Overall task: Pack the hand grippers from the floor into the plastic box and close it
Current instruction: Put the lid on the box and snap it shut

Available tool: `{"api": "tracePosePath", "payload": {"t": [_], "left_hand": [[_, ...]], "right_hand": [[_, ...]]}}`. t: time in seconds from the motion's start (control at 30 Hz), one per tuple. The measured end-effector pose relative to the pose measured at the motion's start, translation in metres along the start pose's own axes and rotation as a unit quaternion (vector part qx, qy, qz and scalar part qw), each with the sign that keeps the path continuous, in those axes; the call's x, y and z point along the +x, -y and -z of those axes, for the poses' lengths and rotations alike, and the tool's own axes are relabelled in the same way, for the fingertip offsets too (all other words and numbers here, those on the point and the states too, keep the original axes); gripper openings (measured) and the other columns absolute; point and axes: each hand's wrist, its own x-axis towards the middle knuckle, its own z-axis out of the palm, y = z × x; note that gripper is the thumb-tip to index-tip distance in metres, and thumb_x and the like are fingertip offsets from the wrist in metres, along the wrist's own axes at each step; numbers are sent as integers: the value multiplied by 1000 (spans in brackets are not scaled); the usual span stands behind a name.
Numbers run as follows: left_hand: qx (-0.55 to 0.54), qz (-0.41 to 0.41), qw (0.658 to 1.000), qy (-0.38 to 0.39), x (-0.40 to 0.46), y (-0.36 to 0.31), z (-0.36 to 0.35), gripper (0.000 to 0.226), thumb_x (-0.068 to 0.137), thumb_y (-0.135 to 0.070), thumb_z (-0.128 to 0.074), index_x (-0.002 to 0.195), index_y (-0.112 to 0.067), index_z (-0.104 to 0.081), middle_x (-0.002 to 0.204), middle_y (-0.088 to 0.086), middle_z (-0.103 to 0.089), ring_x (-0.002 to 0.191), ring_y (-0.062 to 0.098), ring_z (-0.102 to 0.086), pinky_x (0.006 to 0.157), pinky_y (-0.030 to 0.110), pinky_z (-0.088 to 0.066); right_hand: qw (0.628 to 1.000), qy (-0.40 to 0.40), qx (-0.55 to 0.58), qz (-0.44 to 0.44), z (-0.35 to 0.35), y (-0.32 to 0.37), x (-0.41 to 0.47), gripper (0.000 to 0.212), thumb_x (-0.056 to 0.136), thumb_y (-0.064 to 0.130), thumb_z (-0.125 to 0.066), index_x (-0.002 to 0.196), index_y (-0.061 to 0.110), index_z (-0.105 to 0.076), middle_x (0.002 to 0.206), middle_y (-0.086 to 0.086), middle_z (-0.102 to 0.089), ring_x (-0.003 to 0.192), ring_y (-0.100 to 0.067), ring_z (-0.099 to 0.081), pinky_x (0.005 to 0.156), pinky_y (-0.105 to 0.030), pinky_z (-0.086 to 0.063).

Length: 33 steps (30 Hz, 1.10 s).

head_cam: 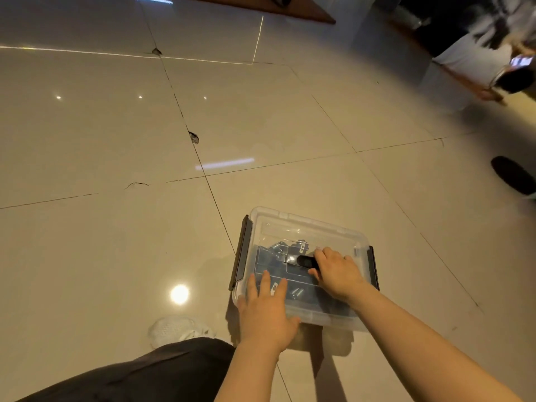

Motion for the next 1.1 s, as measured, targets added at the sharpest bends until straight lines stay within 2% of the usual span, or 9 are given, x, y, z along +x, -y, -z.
{"api": "tracePosePath", "payload": {"t": [0.1, 0.2, 0.37, 0.5, 0.6, 0.7, 0.83, 1.1], "left_hand": [[-58, -29, 997, -30, -13, -21, -10, 63, 93, -47, -44, 148, -29, -19, 157, 0, -10, 145, 21, 1, 116, 42, -12], [-54, -57, 997, -9, -40, -39, -35, 60, 93, -45, -44, 147, -30, -21, 156, -1, -15, 144, 20, -3, 117, 42, -10], [10, -101, 994, 27, -94, -54, -67, 58, 94, -40, -47, 145, -26, -24, 152, 1, -23, 141, 22, -15, 111, 42, -27], [99, -177, 978, 38, -135, -49, -91, 58, 93, -39, -47, 145, -26, -24, 152, 2, -22, 141, 22, -16, 113, 41, -22], [165, -210, 959, 89, -169, -42, -120, 62, 93, -42, -46, 147, -29, -18, 155, 2, -13, 143, 24, -7, 115, 45, -16], [240, -256, 924, 154, -210, -38, -155, 68, 93, -44, -47, 149, -30, -10, 158, 4, 3, 144, 28, 2, 114, 50, -8], [308, -328, 871, 195, -263, -34, -192, 75, 92, -44, -49, 149, -30, -2, 156, 4, 20, 144, 31, 6, 114, 52, -8], [338, -409, 801, 278, -356, -23, -234, 78, 90, -46, -50, 149, -32, 0, 156, 1, 17, 144, 29, 6, 111, 54, -18]], "right_hand": [[999, 27, -20, -2, -1, -3, -21, 42, 97, 44, -38, 128, 15, -40, 128, -6, -49, 114, -25, -50, 87, -37, -38], [999, 30, -12, -24, -9, -3, -61, 41, 97, 46, -38, 121, 13, -43, 125, -8, -51, 112, -26, -50, 85, -37, -40], [994, 19, 54, -93, -35, 6, -154, 38, 96, 45, -40, 117, 14, -45, 121, -7, -51, 112, -25, -50, 79, -37, -43], [983, 22, 85, -159, -62, 17, -245, 37, 96, 46, -41, 116, 16, -46, 120, -4, -51, 111, -23, -48, 76, -35, -43], [970, 35, 107, -217, -84, 32, -315, 36, 96, 46, -41, 116, 16, -46, 119, -3, -51, 111, -21, -48, 71, -33, -39], [948, 47, 136, -283, -104, 57, -385, 37, 96, 46, -41, 117, 15, -46, 120, -3, -51, 112, -22, -47, 69, -32, -33], [910, 52, 176, -371, -131, 97, -469, 40, 97, 46, -40, 120, 14, -45, 122, -5, -50, 113, -23, -47, 78, -34, -41], [803, 57, 243, -541, -172, 176, -586, 41, 96, 48, -40, 119, 14, -47, 121, -6, -53, 113, -25, -50, 86, -36, -41]]}}
